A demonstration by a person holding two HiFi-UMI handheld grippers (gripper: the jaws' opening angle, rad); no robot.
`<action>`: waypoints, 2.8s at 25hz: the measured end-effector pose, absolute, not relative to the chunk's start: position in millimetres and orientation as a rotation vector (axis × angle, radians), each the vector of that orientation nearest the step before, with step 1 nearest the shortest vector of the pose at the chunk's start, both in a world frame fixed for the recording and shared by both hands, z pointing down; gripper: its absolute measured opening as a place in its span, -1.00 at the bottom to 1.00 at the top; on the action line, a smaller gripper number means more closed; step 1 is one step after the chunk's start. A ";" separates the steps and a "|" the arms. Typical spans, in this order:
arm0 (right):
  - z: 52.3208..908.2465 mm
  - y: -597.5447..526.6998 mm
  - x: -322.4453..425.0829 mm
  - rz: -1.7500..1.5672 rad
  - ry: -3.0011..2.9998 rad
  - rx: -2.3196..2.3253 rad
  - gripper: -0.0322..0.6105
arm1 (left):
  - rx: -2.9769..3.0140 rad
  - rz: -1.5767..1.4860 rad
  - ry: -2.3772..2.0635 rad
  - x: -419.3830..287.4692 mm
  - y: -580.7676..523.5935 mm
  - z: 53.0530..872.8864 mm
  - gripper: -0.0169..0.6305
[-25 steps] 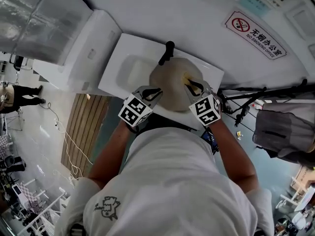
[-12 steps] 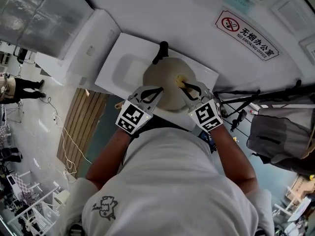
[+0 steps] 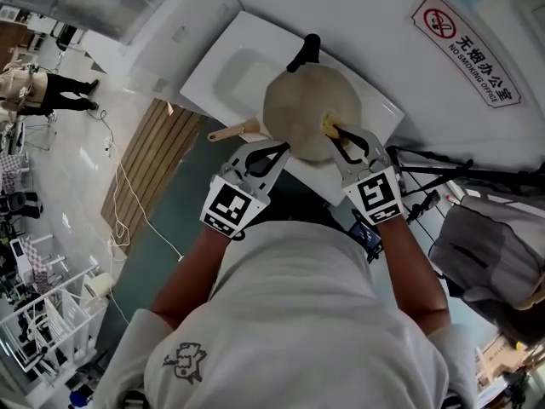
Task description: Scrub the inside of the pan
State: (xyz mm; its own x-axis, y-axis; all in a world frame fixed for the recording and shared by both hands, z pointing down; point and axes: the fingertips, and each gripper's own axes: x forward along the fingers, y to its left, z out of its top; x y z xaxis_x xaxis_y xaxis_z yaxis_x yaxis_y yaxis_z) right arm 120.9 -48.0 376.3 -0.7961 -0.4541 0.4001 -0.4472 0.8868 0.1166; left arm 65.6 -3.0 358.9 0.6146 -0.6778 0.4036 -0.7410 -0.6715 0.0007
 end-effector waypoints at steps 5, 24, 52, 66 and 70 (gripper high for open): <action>369.3 -33.8 128.6 0.001 -2.630 0.734 -0.71 | 2.685 0.494 -1.187 65.9 12.2 347.3 -0.94; 317.8 120.2 81.9 -0.018 -2.594 1.004 -0.71 | 2.848 0.339 -1.090 -10.1 173.6 296.6 -0.94; 296.9 322.2 226.1 0.029 -2.735 0.877 -0.72 | 2.729 0.173 -1.310 116.8 334.6 267.8 -0.94; 288.2 343.6 232.0 0.011 -2.790 0.782 -0.72 | 2.691 0.179 -1.372 135.6 357.7 258.8 -0.94; 287.9 342.3 233.1 0.007 -2.796 0.782 -0.72 | 2.700 0.180 -1.378 136.8 355.6 260.7 -0.94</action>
